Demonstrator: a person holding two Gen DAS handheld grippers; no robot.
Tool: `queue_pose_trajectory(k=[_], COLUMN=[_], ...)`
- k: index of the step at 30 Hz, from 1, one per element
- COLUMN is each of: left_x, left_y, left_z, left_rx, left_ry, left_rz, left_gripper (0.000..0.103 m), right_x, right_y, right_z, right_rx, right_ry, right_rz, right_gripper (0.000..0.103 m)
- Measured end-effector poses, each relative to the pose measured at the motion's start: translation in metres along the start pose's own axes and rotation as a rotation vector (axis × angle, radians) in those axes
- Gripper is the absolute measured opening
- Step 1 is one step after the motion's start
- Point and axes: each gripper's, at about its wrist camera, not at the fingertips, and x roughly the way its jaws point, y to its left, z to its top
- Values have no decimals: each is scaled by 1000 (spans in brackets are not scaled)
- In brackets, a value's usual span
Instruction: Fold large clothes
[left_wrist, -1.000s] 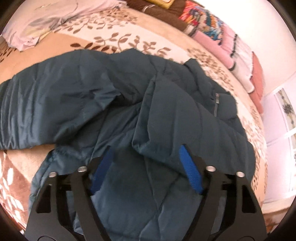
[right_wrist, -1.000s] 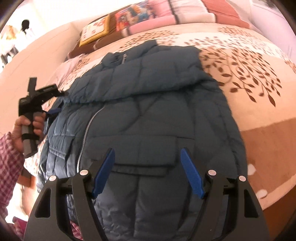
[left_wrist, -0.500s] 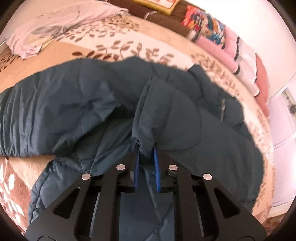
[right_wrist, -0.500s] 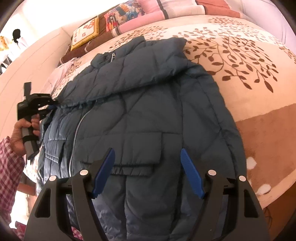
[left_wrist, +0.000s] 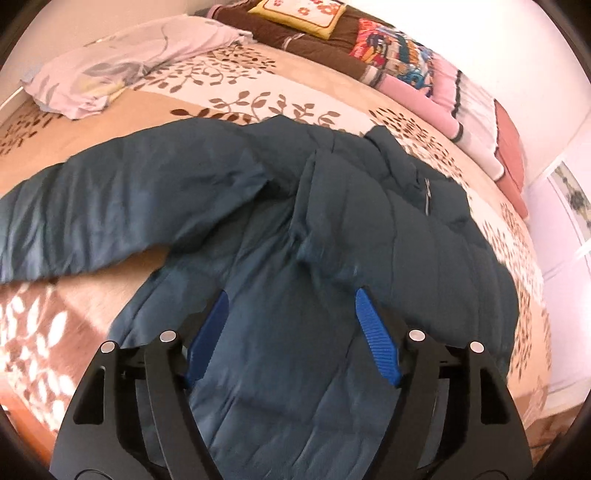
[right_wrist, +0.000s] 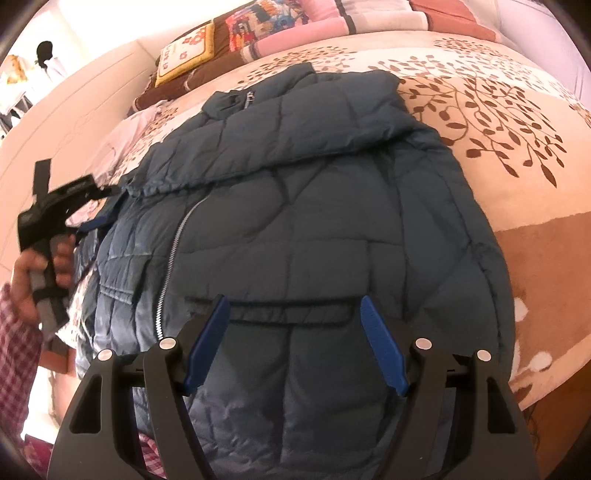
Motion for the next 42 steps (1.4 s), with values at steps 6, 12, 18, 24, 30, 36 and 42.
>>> queue_pose_trajectory(k=[6,12,18,24,30,36,42], left_x=[-26,-43,-54,-59,-60,-55,-52], left_y=[21,42,60,67,62,69,79], left_z=[-58,-103,-119,-122,-124,-120,-109], left_rx=[38,23,-29,-61,-27,-19,-9], left_ry=[20,38,33,29,40,53,36], left_rz=[60,88,87,73,92,119,120], left_gripper=[71,71,71,75,75,75,75], right_x=[3,4,-8,-22,-27,-20,-6], right_y=[16,31,40,45,49,60,67], right_z=[-17,-30,-34,-36,-38,-38,-37], right_rx=[-22,-66,-94,-107,-124,-173,-212], right_ry=[44,70,30,-19,-26,1,40], right_rz=[12,4,-4,-10,12,-39,-57], right_gripper=[72,72,81,83,84,84,83])
